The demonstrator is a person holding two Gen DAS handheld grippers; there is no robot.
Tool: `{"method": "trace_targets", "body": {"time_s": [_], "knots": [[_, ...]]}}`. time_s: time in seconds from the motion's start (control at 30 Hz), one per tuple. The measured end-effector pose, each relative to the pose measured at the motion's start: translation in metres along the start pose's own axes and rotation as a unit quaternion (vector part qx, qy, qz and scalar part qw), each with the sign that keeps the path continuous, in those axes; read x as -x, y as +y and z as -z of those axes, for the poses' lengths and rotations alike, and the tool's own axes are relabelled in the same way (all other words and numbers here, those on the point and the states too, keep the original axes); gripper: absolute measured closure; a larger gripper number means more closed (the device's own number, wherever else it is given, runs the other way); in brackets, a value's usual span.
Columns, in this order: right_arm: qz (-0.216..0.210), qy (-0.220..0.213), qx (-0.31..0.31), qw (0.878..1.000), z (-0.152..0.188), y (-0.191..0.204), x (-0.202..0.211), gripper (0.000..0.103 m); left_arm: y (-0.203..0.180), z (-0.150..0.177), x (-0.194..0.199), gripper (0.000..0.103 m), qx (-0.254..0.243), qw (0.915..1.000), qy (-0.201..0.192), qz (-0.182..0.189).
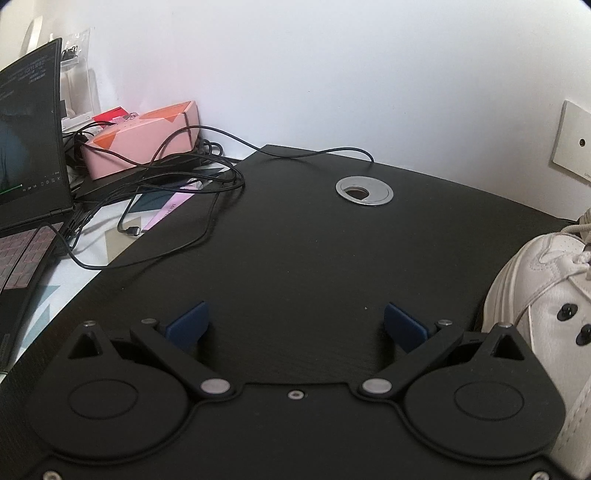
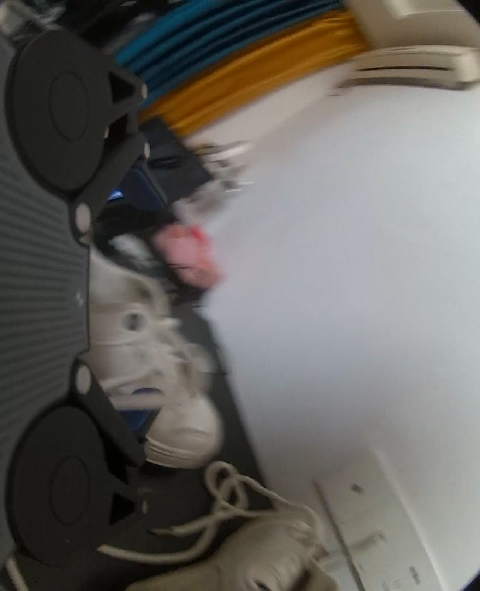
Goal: Lace up shoes with both hands
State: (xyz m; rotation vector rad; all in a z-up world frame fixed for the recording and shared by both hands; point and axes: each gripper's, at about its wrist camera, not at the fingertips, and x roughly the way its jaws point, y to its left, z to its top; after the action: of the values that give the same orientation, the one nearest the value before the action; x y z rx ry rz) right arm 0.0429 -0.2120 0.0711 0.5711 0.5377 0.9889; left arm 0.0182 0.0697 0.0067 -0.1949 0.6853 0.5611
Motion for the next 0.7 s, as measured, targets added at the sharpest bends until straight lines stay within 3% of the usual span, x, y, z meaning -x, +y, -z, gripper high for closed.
{"method": "trace_targets", "body": {"time_s": [0.07,0.17,0.33,0.53,0.7], "knots": [[-0.012,0.0,-0.026,1.0,-0.004,-0.007,0.003,0.001,0.0,0.0,0.001,0.0,0.0,1.0,0.0,0.0],[0.02,0.003,-0.043,0.999,-0.005,-0.014,-0.001,0.001,0.001,0.0,0.001,0.0,0.0,1.0,0.0,0.0],[0.092,0.039,0.035,0.994,0.003,-0.005,-0.017,0.001,0.001,0.0,0.002,0.0,0.0,1.0,0.0,0.0],[0.125,0.086,0.102,0.983,0.026,-0.001,-0.041,0.001,-0.001,-0.002,0.002,0.0,0.006,0.9999,0.0,-0.01],[0.144,0.056,0.089,0.984,0.037,-0.009,-0.044,0.001,-0.001,-0.002,0.001,0.0,0.007,0.9999,0.0,-0.009]]}}
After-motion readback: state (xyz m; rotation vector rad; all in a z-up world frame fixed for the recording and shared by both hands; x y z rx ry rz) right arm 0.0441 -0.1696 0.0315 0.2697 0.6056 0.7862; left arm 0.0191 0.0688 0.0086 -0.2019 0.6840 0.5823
